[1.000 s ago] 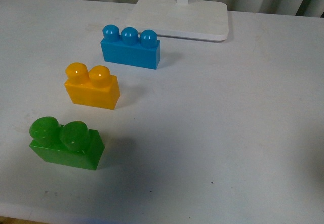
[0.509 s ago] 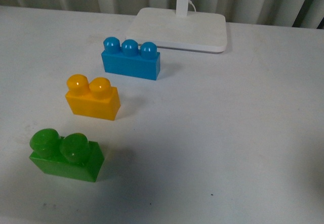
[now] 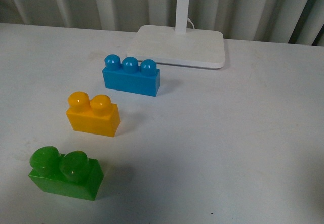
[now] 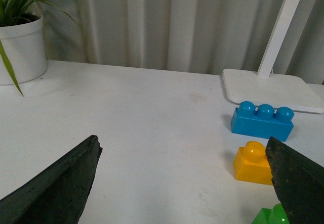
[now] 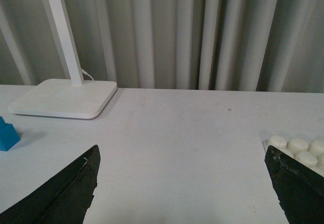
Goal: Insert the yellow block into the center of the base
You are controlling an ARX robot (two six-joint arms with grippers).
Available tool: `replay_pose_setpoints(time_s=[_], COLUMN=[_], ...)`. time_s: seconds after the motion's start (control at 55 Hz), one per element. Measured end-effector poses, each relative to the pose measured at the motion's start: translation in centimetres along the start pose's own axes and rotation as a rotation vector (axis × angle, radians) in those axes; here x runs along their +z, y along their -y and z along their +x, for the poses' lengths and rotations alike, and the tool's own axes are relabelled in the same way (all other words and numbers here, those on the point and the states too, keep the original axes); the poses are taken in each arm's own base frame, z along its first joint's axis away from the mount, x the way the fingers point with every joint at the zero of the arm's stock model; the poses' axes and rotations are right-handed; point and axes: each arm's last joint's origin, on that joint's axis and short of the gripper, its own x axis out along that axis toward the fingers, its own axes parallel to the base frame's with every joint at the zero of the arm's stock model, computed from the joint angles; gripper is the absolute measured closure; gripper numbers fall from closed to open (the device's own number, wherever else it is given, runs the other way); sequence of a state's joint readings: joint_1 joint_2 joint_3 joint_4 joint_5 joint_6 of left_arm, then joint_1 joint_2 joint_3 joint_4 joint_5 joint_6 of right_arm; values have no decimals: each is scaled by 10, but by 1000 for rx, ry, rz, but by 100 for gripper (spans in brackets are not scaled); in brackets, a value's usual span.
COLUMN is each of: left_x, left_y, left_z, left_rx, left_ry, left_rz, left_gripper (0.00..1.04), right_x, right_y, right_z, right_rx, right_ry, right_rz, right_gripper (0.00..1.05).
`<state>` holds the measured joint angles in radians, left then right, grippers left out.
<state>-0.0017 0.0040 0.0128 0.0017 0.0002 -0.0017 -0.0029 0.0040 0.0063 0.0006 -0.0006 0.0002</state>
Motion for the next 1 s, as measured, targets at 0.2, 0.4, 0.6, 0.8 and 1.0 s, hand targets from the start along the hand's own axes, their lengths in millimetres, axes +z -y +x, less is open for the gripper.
replay_pose_setpoints(time_s=[0.2,0.4,0.6,0.8,1.0], left_x=[0,0,0,0,0], left_y=[0,0,0,0,0], left_z=[0,0,0,0,0], left_rx=[0,0,0,0,0], left_ry=[0,0,0,0,0], left_rz=[0,0,0,0,0], left_gripper=[6,6,6,6,6], right_x=[4,32,36,31,22], right_y=[8,32,79,120,151], right_z=[9,38,94,137,164], right_rx=[-109,-136,-217,-286,-328], right_ry=[-233,-345,-517,-638,-709], right_rz=[-12,-7,-80,-116,-166], right_gripper=[9,9,9,9,9])
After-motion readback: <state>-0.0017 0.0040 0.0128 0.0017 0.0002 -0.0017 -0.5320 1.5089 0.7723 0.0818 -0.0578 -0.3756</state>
